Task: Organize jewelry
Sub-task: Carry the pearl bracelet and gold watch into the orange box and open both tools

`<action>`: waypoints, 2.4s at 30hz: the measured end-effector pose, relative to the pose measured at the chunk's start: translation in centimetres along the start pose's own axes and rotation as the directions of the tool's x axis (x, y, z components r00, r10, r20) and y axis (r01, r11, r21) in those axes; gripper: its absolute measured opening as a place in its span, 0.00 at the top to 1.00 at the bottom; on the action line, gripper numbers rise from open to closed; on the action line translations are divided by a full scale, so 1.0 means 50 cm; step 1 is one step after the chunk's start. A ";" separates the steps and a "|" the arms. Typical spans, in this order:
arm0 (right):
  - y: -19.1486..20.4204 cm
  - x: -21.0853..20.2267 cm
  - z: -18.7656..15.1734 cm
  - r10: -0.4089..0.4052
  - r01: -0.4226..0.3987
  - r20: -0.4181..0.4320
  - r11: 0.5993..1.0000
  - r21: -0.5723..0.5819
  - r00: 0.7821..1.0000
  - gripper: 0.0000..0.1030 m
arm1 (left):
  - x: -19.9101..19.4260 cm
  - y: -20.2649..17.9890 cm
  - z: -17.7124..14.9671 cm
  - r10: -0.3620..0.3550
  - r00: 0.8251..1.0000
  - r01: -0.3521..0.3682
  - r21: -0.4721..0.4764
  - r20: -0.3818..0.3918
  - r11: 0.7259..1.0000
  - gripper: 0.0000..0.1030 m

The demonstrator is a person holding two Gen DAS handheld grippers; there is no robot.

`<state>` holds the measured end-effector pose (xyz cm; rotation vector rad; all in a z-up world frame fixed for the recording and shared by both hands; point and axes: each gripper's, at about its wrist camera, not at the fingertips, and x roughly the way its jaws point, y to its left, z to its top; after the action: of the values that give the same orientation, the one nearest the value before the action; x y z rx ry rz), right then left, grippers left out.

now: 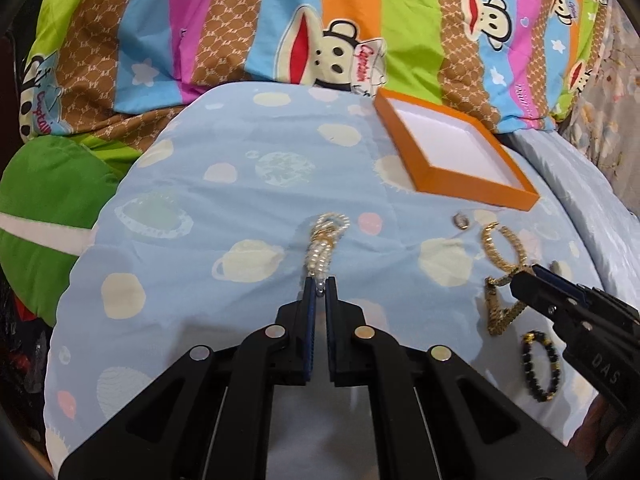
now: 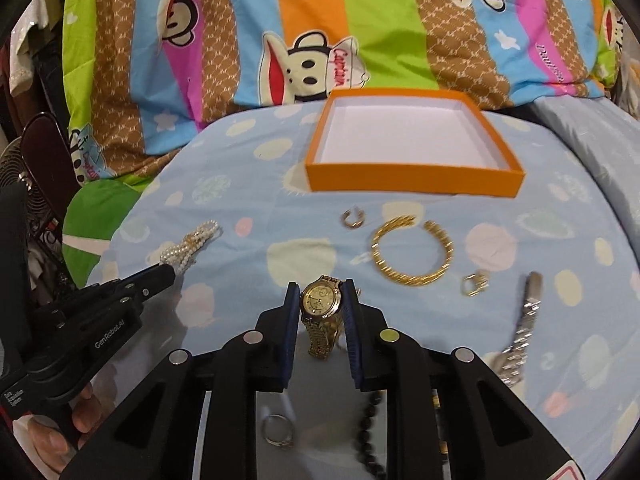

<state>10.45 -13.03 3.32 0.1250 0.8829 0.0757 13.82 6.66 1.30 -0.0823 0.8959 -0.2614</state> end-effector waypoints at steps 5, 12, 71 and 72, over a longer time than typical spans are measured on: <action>-0.049 -0.028 0.041 0.008 -0.009 0.028 1.000 0.018 1.000 0.81 | -0.037 -0.046 0.050 -0.043 0.998 0.040 0.042 0.050 0.998 0.96; -0.125 -0.032 0.141 0.002 -0.003 0.071 1.000 0.018 0.998 0.81 | -0.059 -0.106 0.175 -0.110 0.987 0.099 0.095 0.118 0.991 0.99; -0.243 0.260 0.483 -0.009 0.012 0.089 0.999 -0.037 0.996 0.81 | 0.284 -0.263 0.470 -0.076 0.996 0.070 0.149 0.036 0.986 0.84; -0.248 0.278 0.480 -0.014 0.017 0.072 0.999 -0.040 0.997 0.81 | 0.305 -0.264 0.470 -0.078 0.997 0.073 0.148 0.027 0.986 0.84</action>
<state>38.01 -25.54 6.01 0.0825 0.8103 0.0744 38.75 -10.94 6.73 0.0164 0.8390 -0.3953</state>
